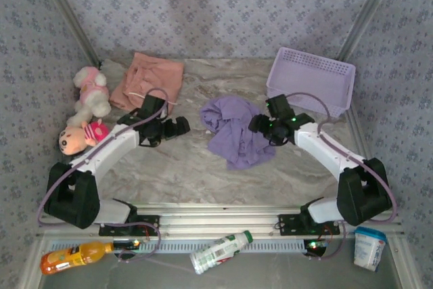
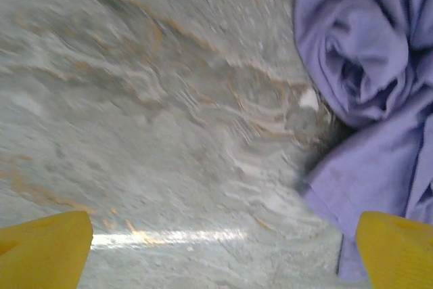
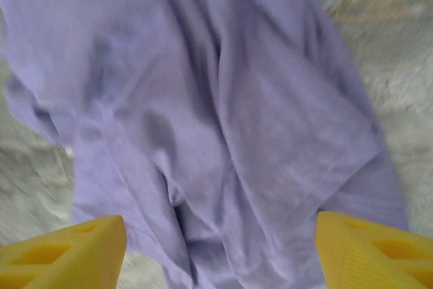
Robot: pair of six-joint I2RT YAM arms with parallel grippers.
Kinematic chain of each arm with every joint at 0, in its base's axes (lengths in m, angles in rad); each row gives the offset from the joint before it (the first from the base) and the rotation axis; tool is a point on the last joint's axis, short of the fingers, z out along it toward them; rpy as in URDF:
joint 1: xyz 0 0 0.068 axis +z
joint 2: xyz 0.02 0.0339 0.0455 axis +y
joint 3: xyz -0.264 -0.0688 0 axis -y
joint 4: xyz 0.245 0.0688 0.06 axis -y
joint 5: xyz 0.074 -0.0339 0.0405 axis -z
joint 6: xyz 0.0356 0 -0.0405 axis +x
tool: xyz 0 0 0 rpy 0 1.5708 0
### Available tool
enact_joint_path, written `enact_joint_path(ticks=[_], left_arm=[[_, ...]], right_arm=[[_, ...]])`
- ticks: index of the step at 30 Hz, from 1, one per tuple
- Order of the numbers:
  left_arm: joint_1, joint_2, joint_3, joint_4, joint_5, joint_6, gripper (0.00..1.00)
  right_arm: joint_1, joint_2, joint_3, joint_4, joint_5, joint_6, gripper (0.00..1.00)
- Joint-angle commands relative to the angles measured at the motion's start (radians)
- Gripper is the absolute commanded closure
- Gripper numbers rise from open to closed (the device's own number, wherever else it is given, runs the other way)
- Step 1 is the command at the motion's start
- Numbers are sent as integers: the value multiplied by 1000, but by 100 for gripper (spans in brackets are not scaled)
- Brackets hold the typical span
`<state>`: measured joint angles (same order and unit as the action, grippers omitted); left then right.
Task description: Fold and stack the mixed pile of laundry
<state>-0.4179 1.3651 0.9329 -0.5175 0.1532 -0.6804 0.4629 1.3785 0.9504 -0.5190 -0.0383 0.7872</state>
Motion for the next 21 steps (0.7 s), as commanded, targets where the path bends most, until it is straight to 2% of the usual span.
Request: enact_joint_path(ticks=[1, 4, 9, 11, 13, 15, 16, 18, 21], left_arm=[[-42, 50, -4, 81, 20, -31, 2], [-61, 128, 26, 138, 24, -50, 3], [-60, 264, 140, 168, -10, -67, 3], [-57, 313, 190, 163, -14, -67, 1], [-56, 359, 240, 149, -22, -62, 0], [-54, 399, 282, 131, -25, -50, 0], [-53, 418, 301, 122, -27, -47, 0], [-50, 446, 329, 117, -23, -46, 0], [-50, 478, 356, 133, -3, -57, 0]], right_arm=[[117, 15, 25, -86, 124, -31, 26], [210, 100, 50, -38, 138, -1, 27], [282, 272, 123, 8, 184, 0, 32], [285, 340, 172, 1, 194, -7, 42], [287, 397, 215, 21, 220, -45, 59], [290, 441, 292, -29, 203, -80, 91], [289, 455, 336, -88, 206, -94, 100], [289, 434, 367, -153, 227, -111, 100], [286, 311, 345, -199, 256, -118, 100]])
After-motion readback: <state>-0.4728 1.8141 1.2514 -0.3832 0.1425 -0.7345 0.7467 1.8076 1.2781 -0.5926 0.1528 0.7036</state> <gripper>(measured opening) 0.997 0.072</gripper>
